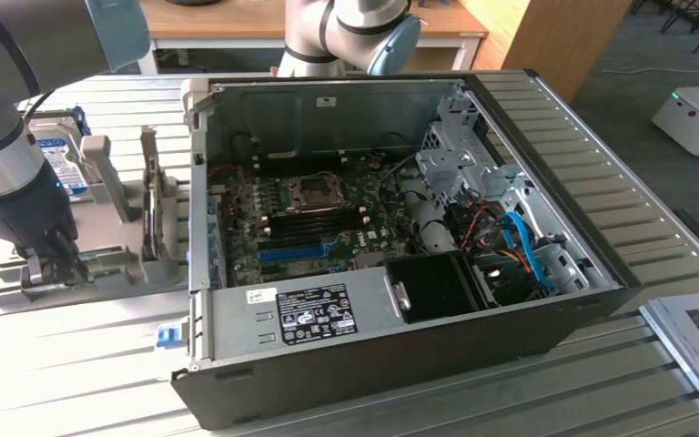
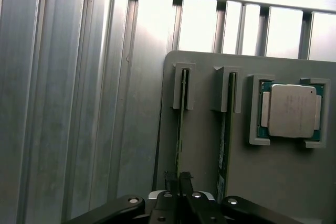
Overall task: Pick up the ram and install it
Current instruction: 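Pick up the ram and move it above insertion slot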
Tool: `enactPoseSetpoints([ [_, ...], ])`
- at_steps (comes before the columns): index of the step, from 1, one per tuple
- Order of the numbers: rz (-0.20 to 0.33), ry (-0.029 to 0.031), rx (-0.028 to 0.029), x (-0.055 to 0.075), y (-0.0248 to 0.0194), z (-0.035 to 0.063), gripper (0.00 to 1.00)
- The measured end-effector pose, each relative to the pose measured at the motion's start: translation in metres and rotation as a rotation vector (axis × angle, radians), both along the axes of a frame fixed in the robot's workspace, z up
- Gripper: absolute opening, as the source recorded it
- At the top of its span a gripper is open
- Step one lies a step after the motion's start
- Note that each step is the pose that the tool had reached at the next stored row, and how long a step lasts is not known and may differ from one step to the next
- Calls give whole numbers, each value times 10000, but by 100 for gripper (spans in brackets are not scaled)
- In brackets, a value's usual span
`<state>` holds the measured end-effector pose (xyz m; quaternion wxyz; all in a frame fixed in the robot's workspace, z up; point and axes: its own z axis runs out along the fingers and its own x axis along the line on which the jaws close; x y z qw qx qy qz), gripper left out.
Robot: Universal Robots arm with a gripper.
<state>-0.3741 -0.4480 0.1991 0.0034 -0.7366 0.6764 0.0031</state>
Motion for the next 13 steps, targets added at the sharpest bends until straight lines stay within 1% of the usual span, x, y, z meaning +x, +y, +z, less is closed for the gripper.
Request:
enactPoseSetpoints([
  [1, 1, 0, -1, 0, 0, 0, 12],
  [13, -21, 1, 1, 0, 0, 11, 12],
])
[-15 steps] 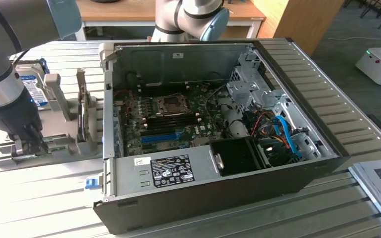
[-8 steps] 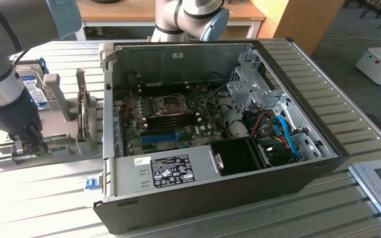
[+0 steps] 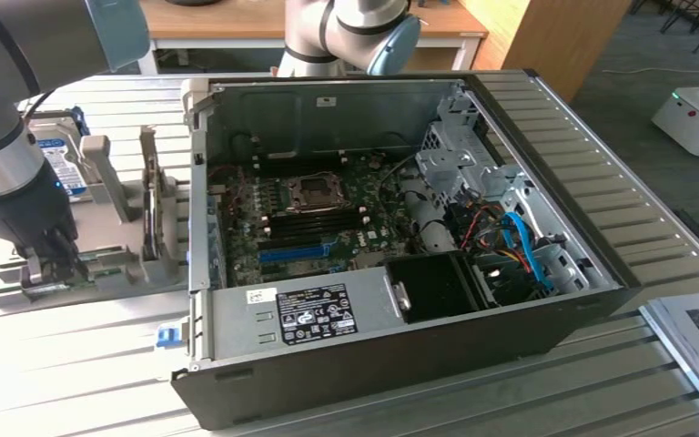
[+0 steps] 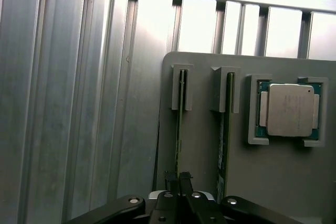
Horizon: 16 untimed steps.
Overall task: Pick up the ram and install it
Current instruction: 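Pick up the ram and move it above insertion slot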
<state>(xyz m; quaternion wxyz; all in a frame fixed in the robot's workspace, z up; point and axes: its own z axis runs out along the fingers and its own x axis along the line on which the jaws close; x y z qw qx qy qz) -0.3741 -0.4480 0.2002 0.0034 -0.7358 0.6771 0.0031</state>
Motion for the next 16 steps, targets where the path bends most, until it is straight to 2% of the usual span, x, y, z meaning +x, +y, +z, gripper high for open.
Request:
enactPoseSetpoints([
  [16, 0, -1, 1, 0, 0, 162, 12],
])
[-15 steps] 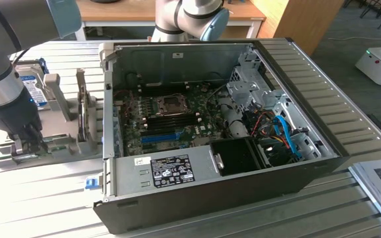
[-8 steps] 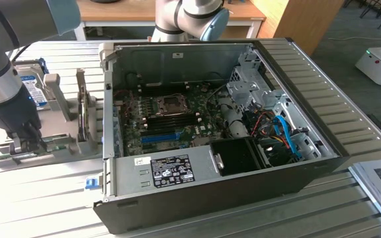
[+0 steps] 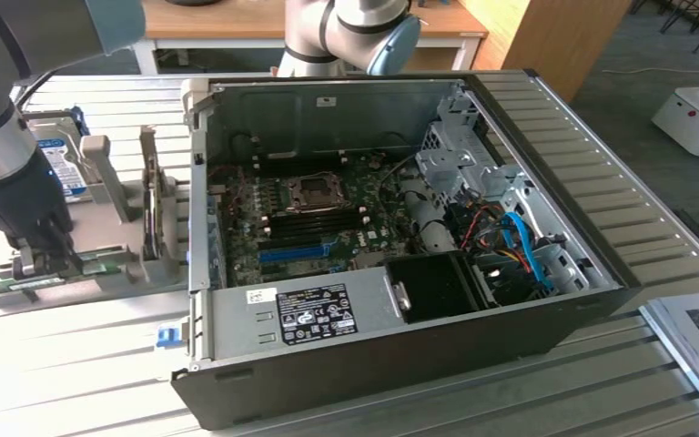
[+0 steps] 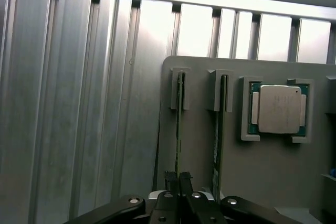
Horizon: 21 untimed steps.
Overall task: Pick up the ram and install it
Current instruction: 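Pick up the ram and move it above insertion slot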
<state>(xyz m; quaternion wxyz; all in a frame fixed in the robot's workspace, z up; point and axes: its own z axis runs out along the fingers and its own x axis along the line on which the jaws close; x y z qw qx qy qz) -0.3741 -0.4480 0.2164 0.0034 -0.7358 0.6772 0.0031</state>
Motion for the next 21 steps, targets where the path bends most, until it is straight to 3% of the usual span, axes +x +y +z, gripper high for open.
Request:
enactPoseSetpoints([
  [9, 0, 0, 1, 0, 0, 95, 12],
  [13, 0, 1, 3, 0, 0, 250, 12],
  [21, -11, 0, 3, 0, 0, 354, 12],
])
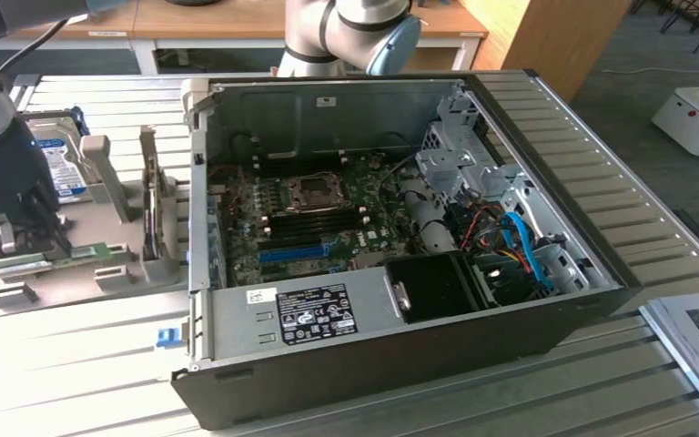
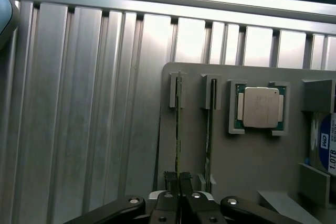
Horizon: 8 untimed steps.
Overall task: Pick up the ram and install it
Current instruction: 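Pick up the ram and move it above insertion slot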
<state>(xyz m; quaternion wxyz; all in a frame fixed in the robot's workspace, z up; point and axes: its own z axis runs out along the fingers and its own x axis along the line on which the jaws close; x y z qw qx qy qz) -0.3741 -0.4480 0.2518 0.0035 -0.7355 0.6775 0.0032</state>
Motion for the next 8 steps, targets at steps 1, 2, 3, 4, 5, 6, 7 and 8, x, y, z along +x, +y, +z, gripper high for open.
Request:
enactPoseSetpoints([
  [1, -6, 0, 0, 0, 0, 12, 12],
  [2, -12, 0, 0, 0, 0, 23, 12],
  [3, -19, 0, 0, 0, 0, 34, 12],
  [4, -27, 0, 0, 0, 0, 44, 12],
  [5, -35, 0, 0, 0, 0, 53, 12],
  [6, -44, 0, 0, 0, 0, 64, 12],
  [7, -52, 0, 1, 0, 0, 75, 12],
  [8, -61, 0, 0, 0, 0, 87, 12],
])
